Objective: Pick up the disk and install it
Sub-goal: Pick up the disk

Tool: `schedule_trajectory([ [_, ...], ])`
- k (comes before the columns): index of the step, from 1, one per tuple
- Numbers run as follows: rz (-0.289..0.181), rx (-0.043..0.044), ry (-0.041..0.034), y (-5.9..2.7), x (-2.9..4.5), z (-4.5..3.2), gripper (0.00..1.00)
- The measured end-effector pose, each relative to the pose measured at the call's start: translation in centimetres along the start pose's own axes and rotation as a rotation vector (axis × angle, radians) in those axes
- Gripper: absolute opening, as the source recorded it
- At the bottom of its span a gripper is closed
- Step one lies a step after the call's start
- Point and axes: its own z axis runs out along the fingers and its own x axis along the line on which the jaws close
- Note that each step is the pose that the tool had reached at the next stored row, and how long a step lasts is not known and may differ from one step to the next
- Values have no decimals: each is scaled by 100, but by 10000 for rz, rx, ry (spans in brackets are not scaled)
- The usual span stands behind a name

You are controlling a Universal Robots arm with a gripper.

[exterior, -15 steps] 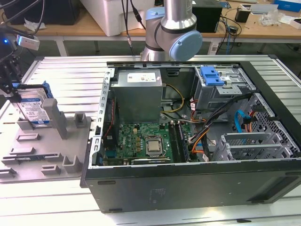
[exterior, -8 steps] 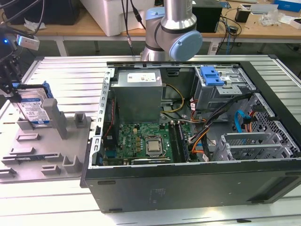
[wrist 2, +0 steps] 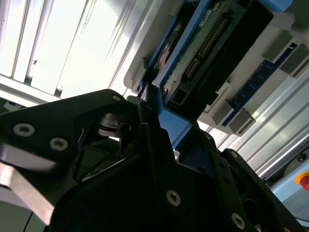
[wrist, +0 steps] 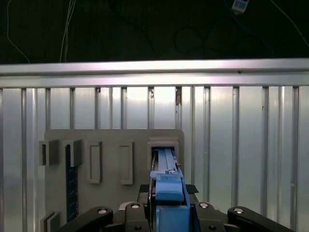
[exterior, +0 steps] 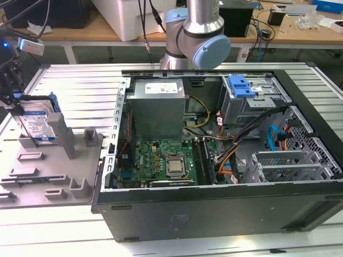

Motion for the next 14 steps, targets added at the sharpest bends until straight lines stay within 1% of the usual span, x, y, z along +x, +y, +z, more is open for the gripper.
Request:
schedule_trajectory([
  [9, 1, 4, 8, 1, 0, -2, 37],
  [11, 1, 6, 6, 2, -1, -1, 38],
  [12, 1, 6, 6, 2, 0, 0, 45],
  [14, 1, 5, 7, 2, 0, 0, 45],
])
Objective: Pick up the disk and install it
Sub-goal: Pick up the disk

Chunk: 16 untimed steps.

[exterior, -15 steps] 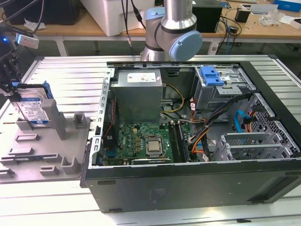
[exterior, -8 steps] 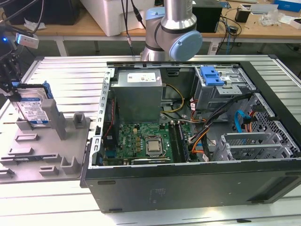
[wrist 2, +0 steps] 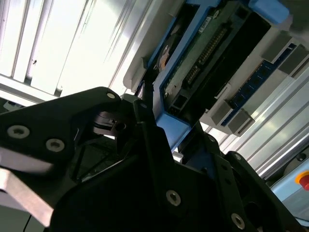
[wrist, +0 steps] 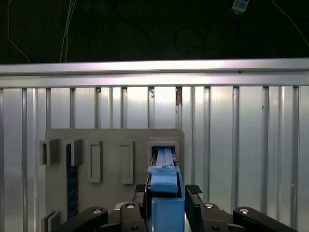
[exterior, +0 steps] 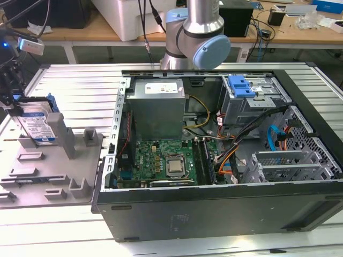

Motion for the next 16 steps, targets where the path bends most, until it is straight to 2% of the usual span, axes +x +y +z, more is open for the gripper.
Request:
schedule_trajectory([
  [9, 1, 2, 4, 0, -1, 10, 45],
  [16, 0, 1, 73, 0, -2, 26, 45],
])
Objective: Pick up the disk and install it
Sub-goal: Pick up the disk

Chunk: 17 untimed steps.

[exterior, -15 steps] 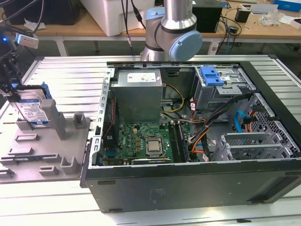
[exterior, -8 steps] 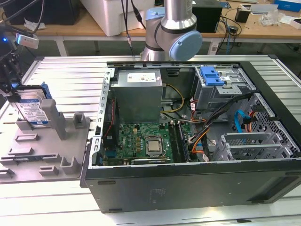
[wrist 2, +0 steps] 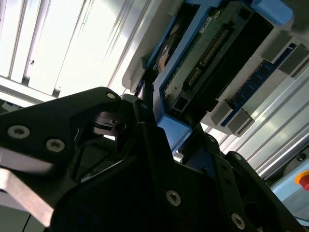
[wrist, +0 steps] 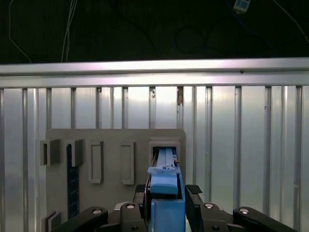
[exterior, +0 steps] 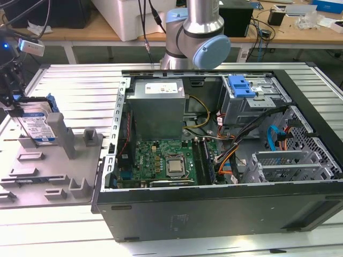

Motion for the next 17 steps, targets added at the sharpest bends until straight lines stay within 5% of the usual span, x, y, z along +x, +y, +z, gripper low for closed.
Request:
schedule_trajectory([
  [7, -1, -2, 157, 0, -1, 8, 37],
  [17, 0, 5, 168, 2, -1, 11, 37],
])
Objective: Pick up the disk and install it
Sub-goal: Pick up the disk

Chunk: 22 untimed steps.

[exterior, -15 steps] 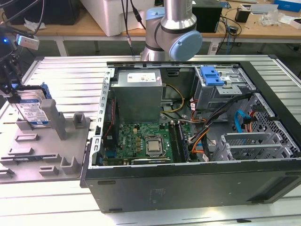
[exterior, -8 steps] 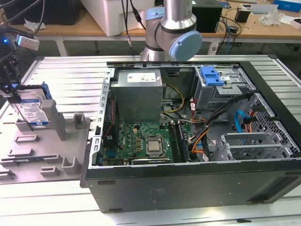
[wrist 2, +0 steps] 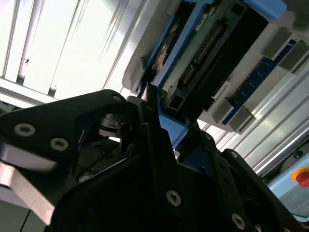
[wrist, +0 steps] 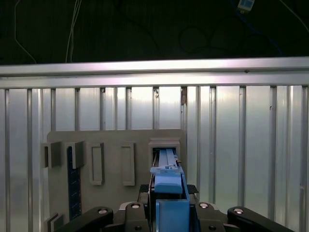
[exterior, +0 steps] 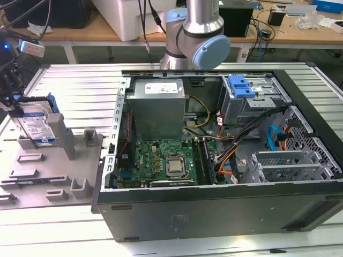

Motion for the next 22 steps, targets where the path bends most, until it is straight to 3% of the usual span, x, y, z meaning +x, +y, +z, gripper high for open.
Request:
schedule_trajectory([
  [9, 5, 32, -76, 7, 2, 0, 37],
  [17, 5, 32, -82, 7, 2, 0, 37],
  [22, 5, 35, -188, 7, 3, -4, 37],
])
